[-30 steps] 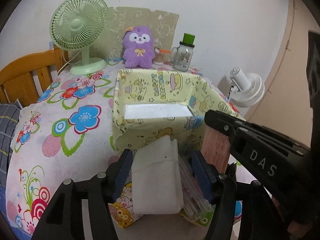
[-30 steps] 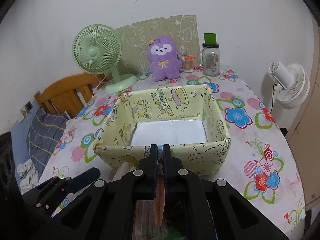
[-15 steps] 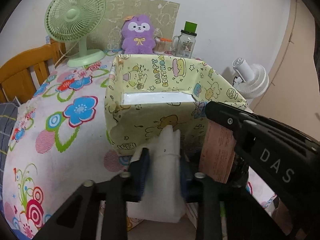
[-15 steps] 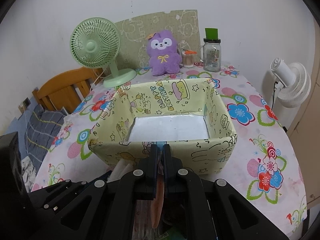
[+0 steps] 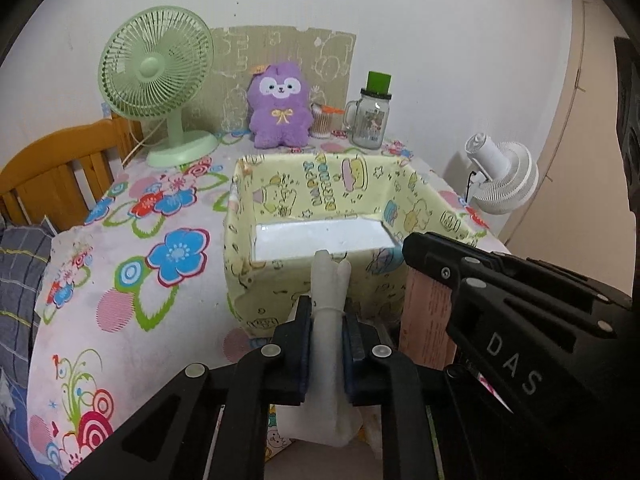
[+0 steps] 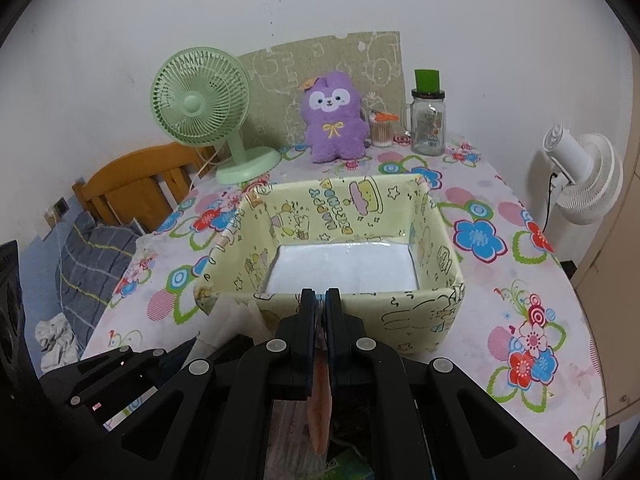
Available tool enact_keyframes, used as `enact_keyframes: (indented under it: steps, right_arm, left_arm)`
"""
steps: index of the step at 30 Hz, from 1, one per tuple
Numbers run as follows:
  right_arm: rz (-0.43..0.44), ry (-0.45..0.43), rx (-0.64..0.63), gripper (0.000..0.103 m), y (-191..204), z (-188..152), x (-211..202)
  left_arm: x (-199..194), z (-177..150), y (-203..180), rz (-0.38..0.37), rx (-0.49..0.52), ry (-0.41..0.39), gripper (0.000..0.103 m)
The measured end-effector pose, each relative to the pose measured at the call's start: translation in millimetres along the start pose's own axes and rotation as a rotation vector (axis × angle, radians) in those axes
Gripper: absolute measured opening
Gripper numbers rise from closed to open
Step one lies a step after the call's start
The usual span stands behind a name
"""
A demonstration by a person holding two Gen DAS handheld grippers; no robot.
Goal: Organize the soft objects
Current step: 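Lift the white pad with the left tool while the right tool carries the pink packet over the box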
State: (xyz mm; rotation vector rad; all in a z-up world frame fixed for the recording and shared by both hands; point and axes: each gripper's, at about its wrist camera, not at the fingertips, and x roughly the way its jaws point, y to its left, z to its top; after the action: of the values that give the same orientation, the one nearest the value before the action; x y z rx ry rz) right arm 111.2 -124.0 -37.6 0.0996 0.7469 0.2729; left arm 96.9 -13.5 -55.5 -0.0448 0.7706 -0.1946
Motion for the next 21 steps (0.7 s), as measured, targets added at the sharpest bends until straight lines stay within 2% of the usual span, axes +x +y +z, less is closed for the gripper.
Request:
enact_keyframes:
  steps: [21]
  right_arm:
    - [-0.003, -0.102, -0.039, 0.008, 2.6, 30.1, -46.6]
  left_arm:
    - [-42.8, 33.7, -20.1, 0.016, 0.027, -0.116, 0.01]
